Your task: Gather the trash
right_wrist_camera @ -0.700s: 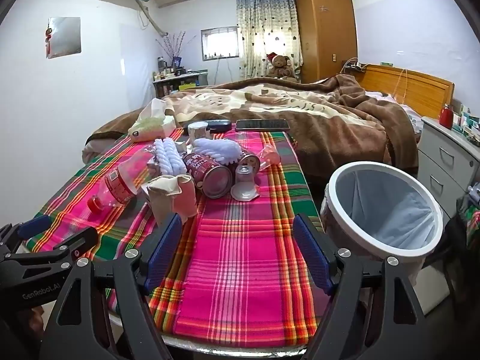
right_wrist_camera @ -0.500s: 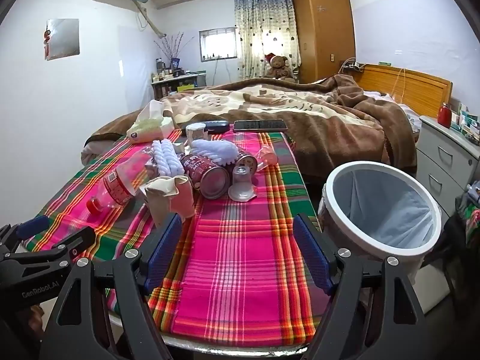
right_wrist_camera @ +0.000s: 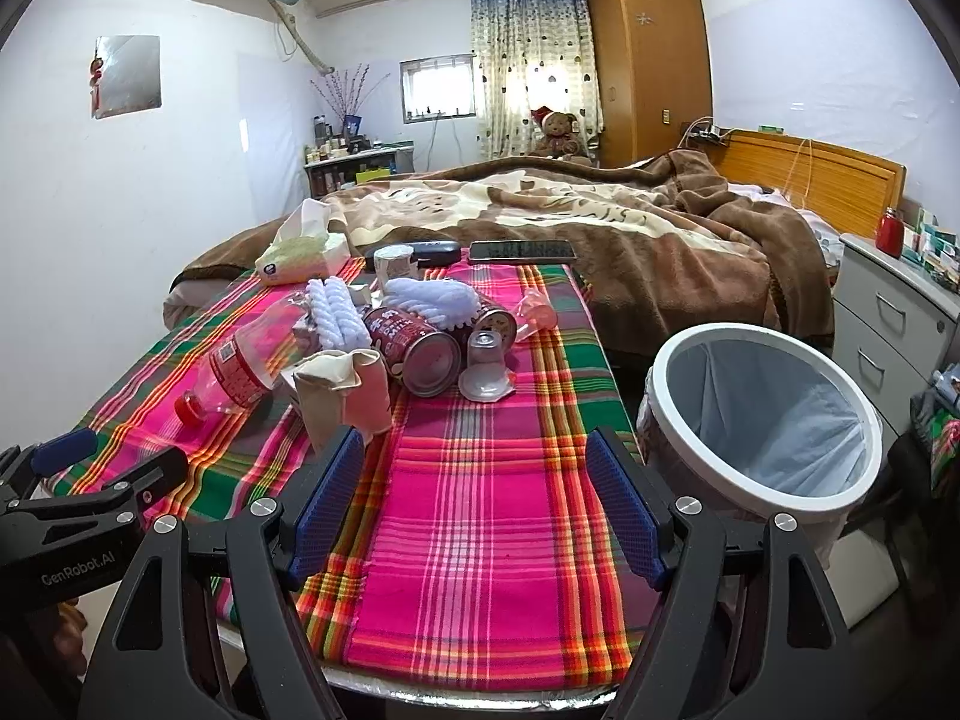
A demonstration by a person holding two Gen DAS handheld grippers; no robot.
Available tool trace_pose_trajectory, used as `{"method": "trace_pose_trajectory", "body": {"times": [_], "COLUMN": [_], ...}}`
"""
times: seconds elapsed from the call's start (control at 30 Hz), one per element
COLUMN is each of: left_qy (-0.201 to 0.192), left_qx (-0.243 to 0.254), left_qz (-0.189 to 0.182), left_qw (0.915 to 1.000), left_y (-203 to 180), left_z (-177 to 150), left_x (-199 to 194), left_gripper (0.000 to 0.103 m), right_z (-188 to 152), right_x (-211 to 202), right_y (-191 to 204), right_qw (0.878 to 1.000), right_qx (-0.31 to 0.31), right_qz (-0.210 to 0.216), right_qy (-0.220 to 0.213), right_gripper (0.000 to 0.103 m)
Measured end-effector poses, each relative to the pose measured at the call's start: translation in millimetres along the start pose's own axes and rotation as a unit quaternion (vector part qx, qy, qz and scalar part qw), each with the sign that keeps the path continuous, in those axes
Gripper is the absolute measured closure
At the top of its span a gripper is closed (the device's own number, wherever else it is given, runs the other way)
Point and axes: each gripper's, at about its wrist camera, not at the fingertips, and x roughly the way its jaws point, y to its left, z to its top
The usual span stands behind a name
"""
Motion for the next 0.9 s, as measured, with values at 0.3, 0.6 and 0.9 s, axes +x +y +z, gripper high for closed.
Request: {"method": "trace_pose_trajectory", "body": {"times": [0.3, 0.6, 0.9], "left_qy": [-0.003, -0.002, -0.002], "left_qx": [0.001, 0.001, 0.001], "left_qz": [0.0, 0.0, -0.001], "left_qw": [1.0, 1.0, 1.0], "left_y": [0.5, -1.3, -1.0], "left_z": [0.2, -0.7, -0.5], "left_x": [-1.2, -3.1, -2.8], "left_gripper": [0.003, 0.003, 0.003], "right_z": [-0.2, 0.0, -0.1], "right_x": [-0.3, -0.1, -0.2], "right_y": [0.4, 1.1, 0.6], "right_qw": [1.0, 1.0, 1.0], "right_qx": [-0.001, 0.001, 0.002], "right_qz": [0.0, 0.0, -0.001], "right_qy": [-0.002, -0.001, -0.001], "right_gripper": [0.025, 0.025, 0.025]}}
